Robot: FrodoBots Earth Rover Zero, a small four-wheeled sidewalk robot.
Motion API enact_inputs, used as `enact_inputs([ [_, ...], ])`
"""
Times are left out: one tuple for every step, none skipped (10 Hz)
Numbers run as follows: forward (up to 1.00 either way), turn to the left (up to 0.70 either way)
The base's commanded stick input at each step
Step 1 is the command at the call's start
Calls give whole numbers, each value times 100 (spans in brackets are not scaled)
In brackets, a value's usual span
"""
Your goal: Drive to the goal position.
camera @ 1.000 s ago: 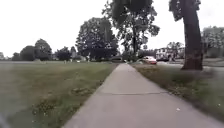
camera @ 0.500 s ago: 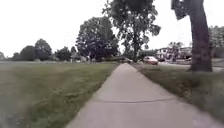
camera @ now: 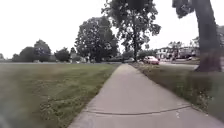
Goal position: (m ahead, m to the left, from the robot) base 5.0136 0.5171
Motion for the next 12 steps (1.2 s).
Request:
enact_inputs([
  [70,0],
  [70,0],
  [70,0],
  [70,0],
  [70,0],
  [70,0],
  [70,0],
  [70,0],
  [70,0],
  [70,0],
  [70,0],
  [70,0],
])
